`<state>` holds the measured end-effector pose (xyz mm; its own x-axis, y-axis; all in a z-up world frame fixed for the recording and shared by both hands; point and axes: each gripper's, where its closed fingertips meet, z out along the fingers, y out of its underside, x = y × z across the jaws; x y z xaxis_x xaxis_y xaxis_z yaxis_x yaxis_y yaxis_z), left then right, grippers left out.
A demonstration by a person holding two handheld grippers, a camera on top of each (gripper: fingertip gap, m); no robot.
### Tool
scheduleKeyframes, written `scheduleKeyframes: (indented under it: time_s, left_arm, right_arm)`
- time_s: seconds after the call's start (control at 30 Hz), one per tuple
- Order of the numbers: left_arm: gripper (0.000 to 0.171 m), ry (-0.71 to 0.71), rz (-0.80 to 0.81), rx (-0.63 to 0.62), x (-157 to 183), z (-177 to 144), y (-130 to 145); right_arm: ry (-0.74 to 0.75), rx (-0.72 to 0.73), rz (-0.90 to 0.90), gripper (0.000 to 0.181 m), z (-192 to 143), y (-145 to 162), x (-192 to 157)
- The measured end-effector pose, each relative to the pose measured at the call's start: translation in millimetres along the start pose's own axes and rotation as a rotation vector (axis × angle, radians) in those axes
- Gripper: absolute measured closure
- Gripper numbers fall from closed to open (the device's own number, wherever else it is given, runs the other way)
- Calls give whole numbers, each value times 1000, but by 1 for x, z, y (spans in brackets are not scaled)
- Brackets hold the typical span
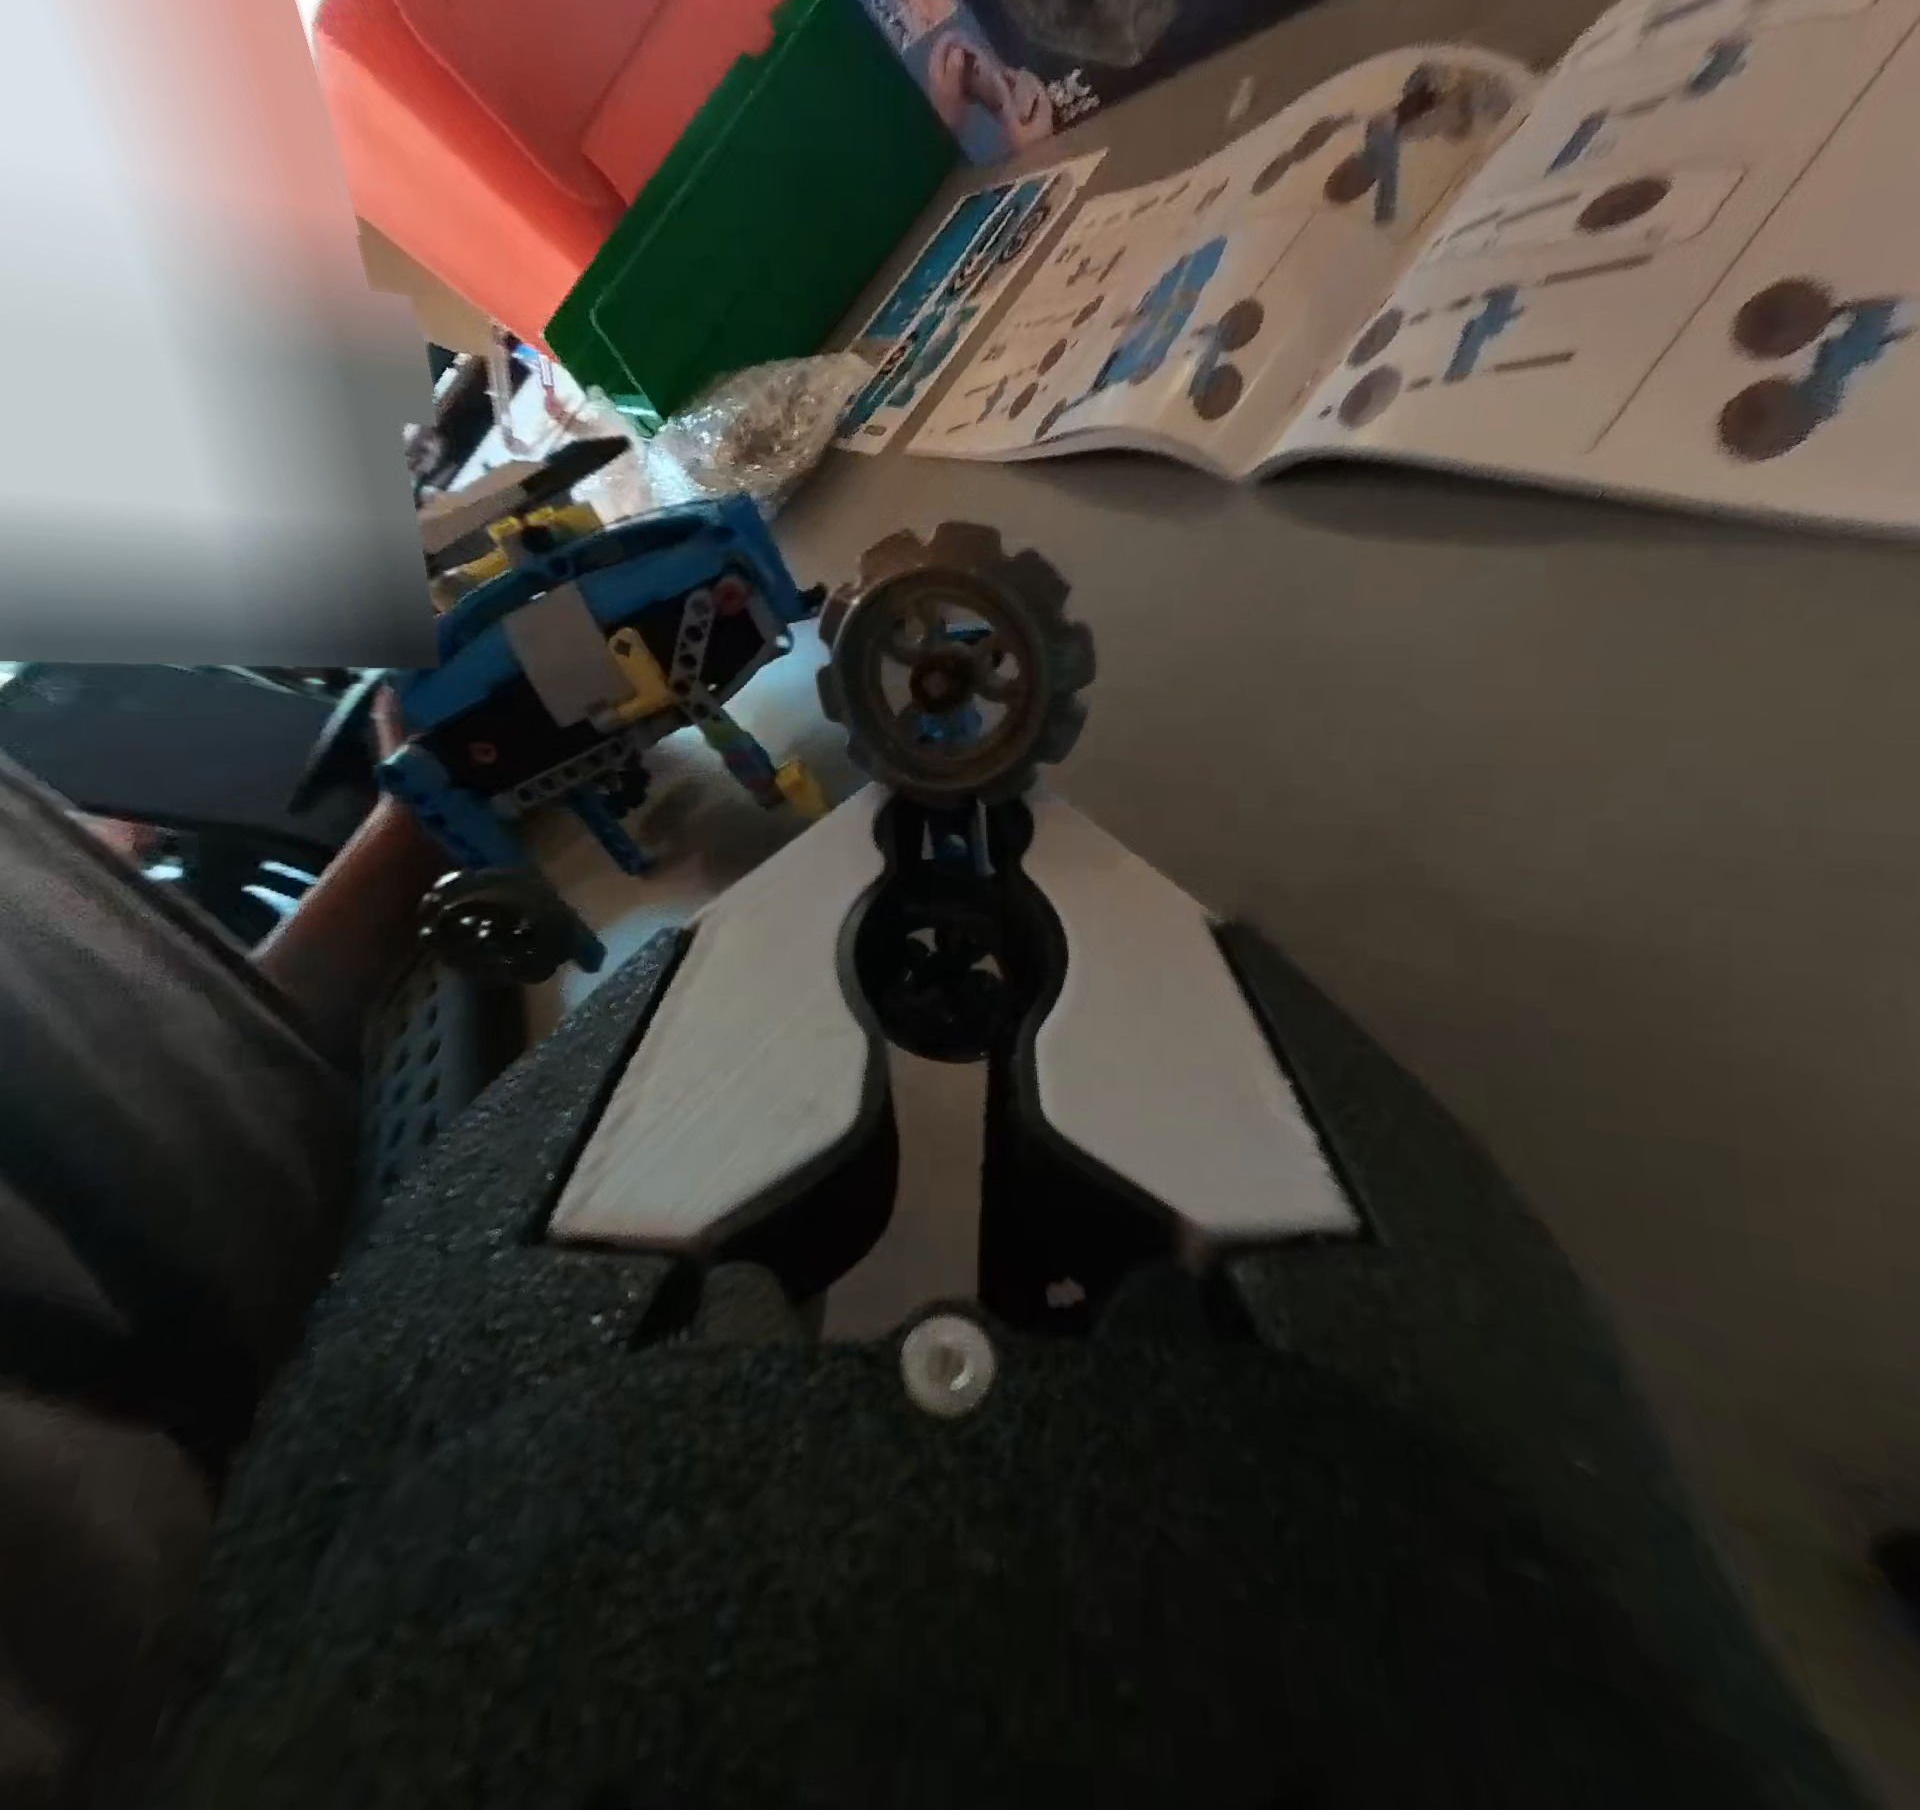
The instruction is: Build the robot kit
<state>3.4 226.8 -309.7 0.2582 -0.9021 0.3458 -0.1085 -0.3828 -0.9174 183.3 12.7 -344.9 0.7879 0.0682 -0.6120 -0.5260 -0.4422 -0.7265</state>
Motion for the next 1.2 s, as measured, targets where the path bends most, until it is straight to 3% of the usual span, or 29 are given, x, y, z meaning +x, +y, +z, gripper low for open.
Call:
scheduleKeyframes:
  time_s: [0.13,0.83,1.2]
  left_arm:
    - [104,43,-4,-76,6,8,10]
    - [106,96,-113,-66,9,1,13]
    - [107,109,-156,-44,6,-1,10]
  right_arm:
    - [-27,-12,48,170,5,5,-2]
    - [-90,14,144,170,4,1,0]
    - [-75,128,416,171,-14,-13,30]
